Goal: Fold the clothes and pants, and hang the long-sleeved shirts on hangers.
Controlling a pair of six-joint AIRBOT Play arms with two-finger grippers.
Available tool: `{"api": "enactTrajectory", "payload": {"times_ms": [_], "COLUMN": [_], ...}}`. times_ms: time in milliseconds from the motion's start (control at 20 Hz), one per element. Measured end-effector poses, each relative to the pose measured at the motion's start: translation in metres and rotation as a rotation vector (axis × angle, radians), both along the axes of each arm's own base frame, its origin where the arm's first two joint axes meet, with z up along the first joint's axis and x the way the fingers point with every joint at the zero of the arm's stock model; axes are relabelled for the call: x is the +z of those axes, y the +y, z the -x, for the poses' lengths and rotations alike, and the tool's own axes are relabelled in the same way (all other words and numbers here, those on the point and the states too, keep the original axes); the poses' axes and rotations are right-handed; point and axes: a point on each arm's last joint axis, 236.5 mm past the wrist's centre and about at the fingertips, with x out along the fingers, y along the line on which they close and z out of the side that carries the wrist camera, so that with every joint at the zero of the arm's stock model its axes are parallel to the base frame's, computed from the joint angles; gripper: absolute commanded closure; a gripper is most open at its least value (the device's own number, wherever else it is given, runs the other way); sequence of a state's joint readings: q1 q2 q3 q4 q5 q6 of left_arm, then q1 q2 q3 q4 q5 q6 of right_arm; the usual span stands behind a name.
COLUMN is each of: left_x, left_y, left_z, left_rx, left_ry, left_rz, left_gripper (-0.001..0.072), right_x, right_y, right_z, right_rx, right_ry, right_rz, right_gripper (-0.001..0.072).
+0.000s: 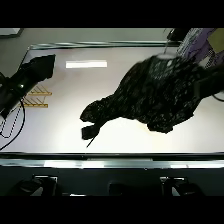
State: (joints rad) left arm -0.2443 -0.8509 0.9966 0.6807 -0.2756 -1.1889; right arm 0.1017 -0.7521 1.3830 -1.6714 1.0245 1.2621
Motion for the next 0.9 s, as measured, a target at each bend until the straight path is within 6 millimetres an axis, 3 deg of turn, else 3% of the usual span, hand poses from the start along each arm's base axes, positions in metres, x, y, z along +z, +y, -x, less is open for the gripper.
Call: {"api": "enactTrajectory", "payload": {"times_ms": [200, 350, 500, 700, 900], "left_x": [-0.007, -0.012, -0.017, -0.023, -0.029], "left_y": [-0.007, -0.012, -0.017, -0.02, -0.022], "left_z": [0.004, 0.007, 0.01, 0.01, 0.008], "left_rx": [-0.034, -0.058, -0.082, -0.098, -0.103], "left_ry": [0.027, 0.046, 0.065, 0.083, 0.099], "left_rz": [-0.012, -0.02, -0.028, -0.035, -0.039], "left_gripper": [0.0134, 0.0135, 0.0135, 0.0135, 0.0136], "right_x": [0.058, 0.073, 0.091, 0.114, 0.14], "right_y": [-0.053, -0.105, -0.157, -0.208, -0.247], "right_z": [0.011, 0.033, 0.067, 0.104, 0.13], "right_rx": [-0.198, -0.414, -0.676, -0.953, -1.122], "right_ry": [-0.219, -0.257, -0.307, -0.416, -0.556], "right_rz": [0.106, 0.188, 0.235, 0.256, 0.254], "right_gripper": [0.0688, 0.0688, 0.0688, 0.0688, 0.0688]}}
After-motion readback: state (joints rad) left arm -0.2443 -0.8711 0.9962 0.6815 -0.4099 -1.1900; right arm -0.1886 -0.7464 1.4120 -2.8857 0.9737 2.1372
